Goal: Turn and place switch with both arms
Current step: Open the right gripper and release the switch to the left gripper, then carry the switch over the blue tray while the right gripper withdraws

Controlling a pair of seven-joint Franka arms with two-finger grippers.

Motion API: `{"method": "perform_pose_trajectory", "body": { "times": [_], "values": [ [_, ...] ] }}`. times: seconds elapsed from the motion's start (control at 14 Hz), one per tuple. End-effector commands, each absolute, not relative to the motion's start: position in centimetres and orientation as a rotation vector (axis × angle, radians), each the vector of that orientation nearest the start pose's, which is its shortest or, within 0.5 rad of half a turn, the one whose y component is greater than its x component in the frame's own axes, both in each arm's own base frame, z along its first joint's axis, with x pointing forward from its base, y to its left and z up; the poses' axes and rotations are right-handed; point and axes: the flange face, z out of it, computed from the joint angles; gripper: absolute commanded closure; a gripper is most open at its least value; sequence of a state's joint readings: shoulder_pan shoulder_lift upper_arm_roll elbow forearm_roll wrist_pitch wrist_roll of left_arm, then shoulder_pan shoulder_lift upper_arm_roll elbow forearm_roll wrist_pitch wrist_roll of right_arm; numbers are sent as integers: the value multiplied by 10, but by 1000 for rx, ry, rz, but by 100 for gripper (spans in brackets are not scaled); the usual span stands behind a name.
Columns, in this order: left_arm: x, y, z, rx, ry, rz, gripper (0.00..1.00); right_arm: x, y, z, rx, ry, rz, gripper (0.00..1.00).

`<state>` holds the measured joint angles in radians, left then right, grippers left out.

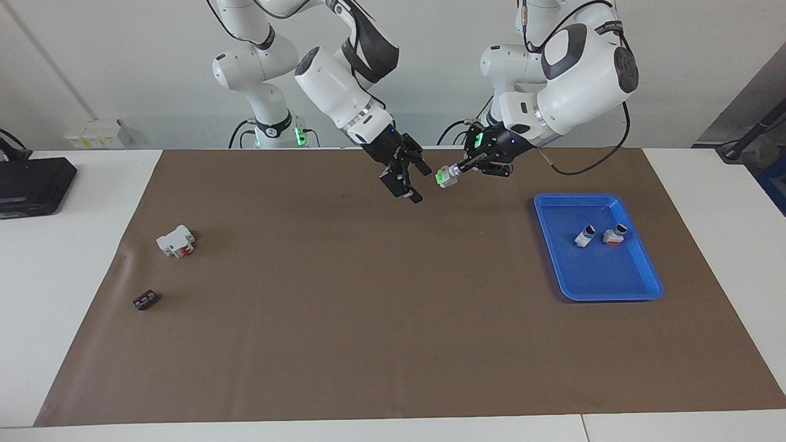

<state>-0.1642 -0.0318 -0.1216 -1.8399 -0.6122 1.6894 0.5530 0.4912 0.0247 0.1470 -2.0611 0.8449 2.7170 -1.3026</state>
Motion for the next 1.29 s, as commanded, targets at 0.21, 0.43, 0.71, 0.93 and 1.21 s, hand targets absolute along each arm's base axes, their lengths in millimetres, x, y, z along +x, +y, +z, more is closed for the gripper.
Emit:
{"method": "perform_pose_trajectory", "body": {
  "times": [0.21,0.43,0.71,0.93,1.21],
  "values": [
    [515,-161,542,2451,-793,-3,100,529,269,485,-2202,-1443,-1043,0],
    [530,-111,537,2554,-711,42,100,562,190,481,-2335,-1303,-1072,0],
    [544,-57,529,2692,-634,104,100,583,99,471,-2496,-1249,-1063,0],
    [550,-18,518,2827,-572,121,100,592,55,476,-2593,-1277,-1057,0],
    [565,28,494,2947,-512,134,100,609,9,504,-2761,-1320,-953,0]
  ]
}}
